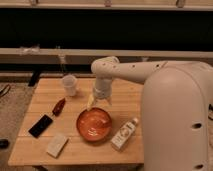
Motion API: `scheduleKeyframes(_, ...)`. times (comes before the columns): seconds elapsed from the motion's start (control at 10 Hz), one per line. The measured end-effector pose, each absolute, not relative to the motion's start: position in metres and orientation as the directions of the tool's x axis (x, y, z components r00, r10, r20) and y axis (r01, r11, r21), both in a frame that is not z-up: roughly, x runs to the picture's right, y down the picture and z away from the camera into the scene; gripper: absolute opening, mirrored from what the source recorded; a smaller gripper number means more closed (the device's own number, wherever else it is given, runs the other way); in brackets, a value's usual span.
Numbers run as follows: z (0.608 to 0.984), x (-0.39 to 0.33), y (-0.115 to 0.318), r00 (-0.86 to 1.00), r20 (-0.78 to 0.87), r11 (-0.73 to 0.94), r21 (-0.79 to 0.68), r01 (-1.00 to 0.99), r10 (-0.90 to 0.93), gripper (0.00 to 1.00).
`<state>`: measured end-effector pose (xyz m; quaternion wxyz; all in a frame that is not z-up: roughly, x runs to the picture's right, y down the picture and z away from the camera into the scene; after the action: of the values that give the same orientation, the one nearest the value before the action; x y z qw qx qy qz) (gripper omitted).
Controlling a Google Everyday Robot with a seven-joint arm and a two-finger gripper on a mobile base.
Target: Pick up the ceramic bowl
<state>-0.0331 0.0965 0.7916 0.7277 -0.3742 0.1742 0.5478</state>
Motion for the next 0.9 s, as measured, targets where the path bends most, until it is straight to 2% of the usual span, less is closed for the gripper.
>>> scheduleKeyframes(0.7,0.792,-0.033,0.096,0.341,-0.662,0.123,-0.353,-0.927,0.668,0.78)
scheduleKeyframes(0.9,0.802,-0.027,0.093,0.351,-0.639,0.151,-0.346,-0.926,0.684,0.78)
